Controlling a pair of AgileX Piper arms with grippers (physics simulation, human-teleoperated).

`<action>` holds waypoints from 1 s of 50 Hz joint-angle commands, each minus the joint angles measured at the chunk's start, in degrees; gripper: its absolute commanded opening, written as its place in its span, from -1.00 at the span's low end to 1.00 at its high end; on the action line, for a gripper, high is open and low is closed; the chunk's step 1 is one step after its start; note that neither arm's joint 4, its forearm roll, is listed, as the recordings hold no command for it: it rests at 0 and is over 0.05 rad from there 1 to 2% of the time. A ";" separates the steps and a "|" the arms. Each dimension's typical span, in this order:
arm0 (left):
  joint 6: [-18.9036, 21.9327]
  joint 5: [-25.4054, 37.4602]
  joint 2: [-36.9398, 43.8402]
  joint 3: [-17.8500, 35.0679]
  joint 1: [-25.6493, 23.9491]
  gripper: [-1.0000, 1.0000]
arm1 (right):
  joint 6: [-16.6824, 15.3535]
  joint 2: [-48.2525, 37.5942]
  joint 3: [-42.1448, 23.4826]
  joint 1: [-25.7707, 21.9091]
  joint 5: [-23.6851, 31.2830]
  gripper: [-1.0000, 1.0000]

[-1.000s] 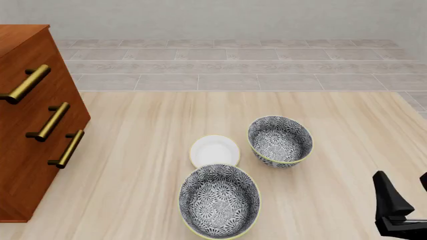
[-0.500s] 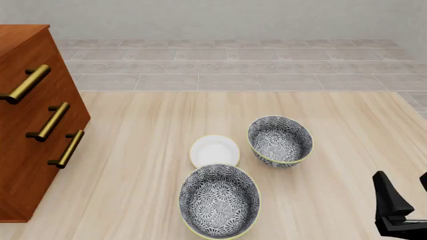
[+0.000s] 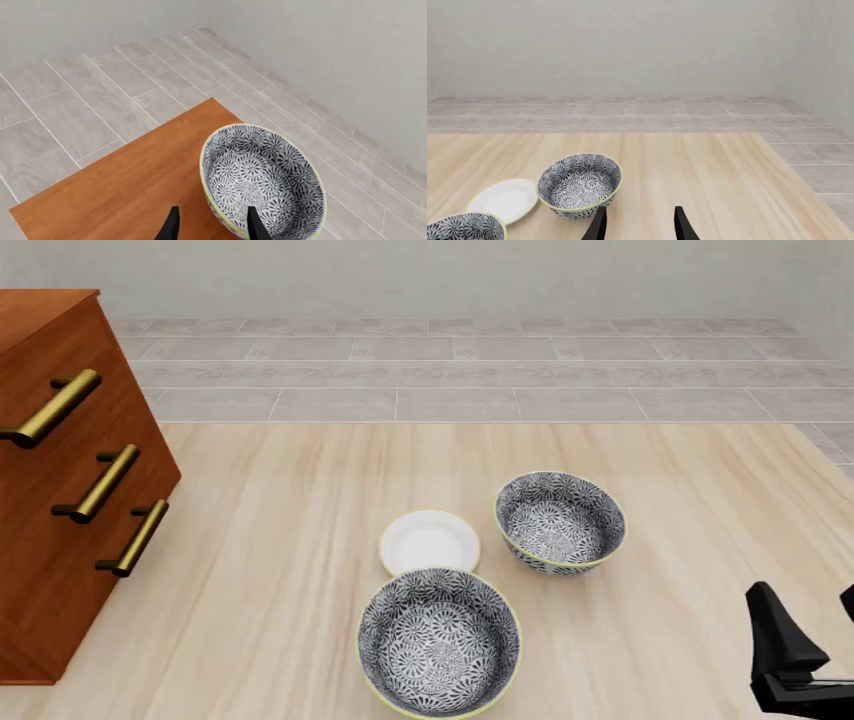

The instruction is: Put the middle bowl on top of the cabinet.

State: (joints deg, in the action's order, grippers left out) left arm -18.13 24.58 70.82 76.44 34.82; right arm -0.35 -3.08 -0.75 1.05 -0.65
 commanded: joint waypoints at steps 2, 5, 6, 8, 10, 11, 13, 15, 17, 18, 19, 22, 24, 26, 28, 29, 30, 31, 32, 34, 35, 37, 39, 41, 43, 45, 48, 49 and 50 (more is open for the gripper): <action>-0.28 0.51 -1.37 -0.04 -1.01 1.00 | 0.04 0.37 -0.11 0.07 0.40 1.00; -0.20 0.57 -1.74 -0.09 -1.23 1.00 | 0.07 0.45 -0.13 0.09 0.48 1.00; -0.25 0.60 -1.85 -0.15 -1.33 1.00 | 0.01 0.51 -0.12 0.09 0.53 1.00; -0.19 0.58 -2.11 -0.28 -1.44 1.00 | 0.00 0.50 -0.08 0.12 0.54 1.00; -0.17 0.52 -2.23 -0.47 -1.38 1.00 | 0.10 0.68 -0.20 0.09 0.76 1.00; -0.15 0.54 -2.35 -0.54 -1.45 1.00 | 0.05 0.68 -0.17 0.12 0.74 1.00; -0.12 0.54 -2.66 -0.69 -1.46 1.00 | 0.03 0.75 -0.11 0.08 0.80 1.00; -0.10 0.65 -3.08 -0.84 -1.60 1.00 | 0.05 0.77 -0.19 0.12 0.85 1.00; -0.13 0.68 -3.31 -0.87 -1.59 1.00 | 0.03 0.75 -0.19 0.13 0.83 1.00; -0.16 0.76 -3.54 -0.92 -1.66 1.00 | 0.01 0.69 -0.17 0.15 0.76 1.00; -0.15 0.88 -3.93 -0.98 -1.77 1.00 | -0.04 0.65 -0.15 0.14 0.71 1.00; -0.28 1.29 -5.06 -0.94 -2.08 1.00 | -0.04 0.61 -0.21 0.13 0.70 1.00; -0.39 1.60 -5.75 -0.86 -2.34 1.00 | -0.03 0.55 -0.12 0.08 0.62 1.00; -0.29 1.77 -6.17 -0.89 -2.54 1.00 | -0.03 0.42 -0.06 0.06 0.48 1.00; -0.28 1.85 -6.55 -0.94 -2.72 1.00 | -0.01 0.47 -0.09 -0.03 0.55 1.00; -0.27 1.96 -6.79 -0.90 -2.82 1.00 | 0.00 0.46 -0.11 -0.02 0.53 1.00; -0.30 2.09 -7.01 -0.83 -2.92 1.00 | 0.00 0.46 -0.11 -0.02 0.53 1.00; -0.31 2.11 -7.11 -0.82 -2.88 1.00 | 0.01 0.48 -0.09 -0.01 0.54 1.00; -0.29 2.13 -7.32 -0.88 -2.99 1.00 | 0.01 0.48 -0.09 -0.03 0.55 1.00; -0.34 2.24 -7.81 -1.02 -3.21 1.00 | 0.02 0.49 -0.14 -0.03 0.56 1.00; -0.35 2.31 -7.94 -1.04 -3.23 1.00 | 0.03 0.51 -0.15 -0.04 0.58 1.00; -0.44 2.44 -8.50 -1.12 -3.49 1.00 | 0.00 0.47 -0.15 -0.01 0.54 1.00; -0.36 2.69 -9.04 -1.14 -3.63 1.00 | 0.01 0.43 -0.16 -0.01 0.51 1.00; -0.43 2.76 -9.35 -1.15 -3.85 1.00 | 0.00 0.42 -0.16 -0.01 0.51 1.00; -0.45 3.09 -10.03 -1.12 -4.20 1.00 | -0.03 0.42 -0.13 -0.05 0.49 1.00; -0.37 3.28 -10.45 -1.10 -4.39 1.00 | -0.03 0.32 -0.12 -0.02 0.42 1.00; -0.45 3.67 -11.23 -1.10 -4.88 1.00 | -0.03 0.29 -0.14 0.00 0.37 1.00; -0.41 3.76 -11.43 -1.10 -4.90 1.00 | -0.01 0.26 -0.11 -0.01 0.33 1.00; -0.44 3.88 -11.85 -1.22 -5.13 1.00 | -0.05 0.30 -0.09 -0.05 0.37 1.00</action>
State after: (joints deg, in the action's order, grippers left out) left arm -18.51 27.50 61.42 75.37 30.85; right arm -0.36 -2.69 -0.88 1.03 -0.17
